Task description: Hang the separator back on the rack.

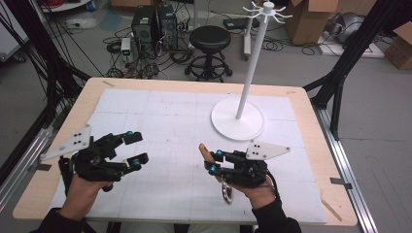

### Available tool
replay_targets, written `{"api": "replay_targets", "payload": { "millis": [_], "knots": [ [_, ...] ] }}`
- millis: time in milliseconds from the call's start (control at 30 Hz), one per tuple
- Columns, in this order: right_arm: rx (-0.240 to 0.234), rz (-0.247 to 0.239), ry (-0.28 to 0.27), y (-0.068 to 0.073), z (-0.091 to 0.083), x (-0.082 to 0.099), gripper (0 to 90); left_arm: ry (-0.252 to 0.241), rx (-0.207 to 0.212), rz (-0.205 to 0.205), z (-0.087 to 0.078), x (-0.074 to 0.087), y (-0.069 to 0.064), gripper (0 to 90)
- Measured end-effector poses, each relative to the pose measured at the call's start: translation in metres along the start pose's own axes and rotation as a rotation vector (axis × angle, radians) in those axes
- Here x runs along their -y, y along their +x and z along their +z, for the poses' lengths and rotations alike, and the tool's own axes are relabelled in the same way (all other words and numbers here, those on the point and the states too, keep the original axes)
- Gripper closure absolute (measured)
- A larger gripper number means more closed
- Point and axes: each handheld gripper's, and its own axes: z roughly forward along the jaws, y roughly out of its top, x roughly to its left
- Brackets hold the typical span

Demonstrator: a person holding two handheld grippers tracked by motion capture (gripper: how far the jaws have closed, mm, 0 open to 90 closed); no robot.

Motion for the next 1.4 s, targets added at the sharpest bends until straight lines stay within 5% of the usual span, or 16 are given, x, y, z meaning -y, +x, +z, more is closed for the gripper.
{"api": "replay_targets", "payload": {
  "millis": [267,533,833,1400],
  "knots": [
    [-0.069,-0.020,-0.031,0.009,0.006,-0.002,67.1,0.029,0.120,-0.011,0.038,-0.004,-0.011,22.6],
    [-0.147,-0.036,-0.058,0.018,0.014,-0.004,67.1,0.044,0.233,-0.003,0.060,-0.005,-0.018,33.5],
    [-0.193,-0.060,-0.088,0.024,0.018,-0.004,67.1,0.056,0.297,-0.025,0.076,0.003,-0.021,37.4],
    [-0.226,-0.058,-0.109,0.026,0.019,-0.005,67.1,0.051,0.359,-0.010,0.081,0.006,-0.023,64.1]
  ]
}}
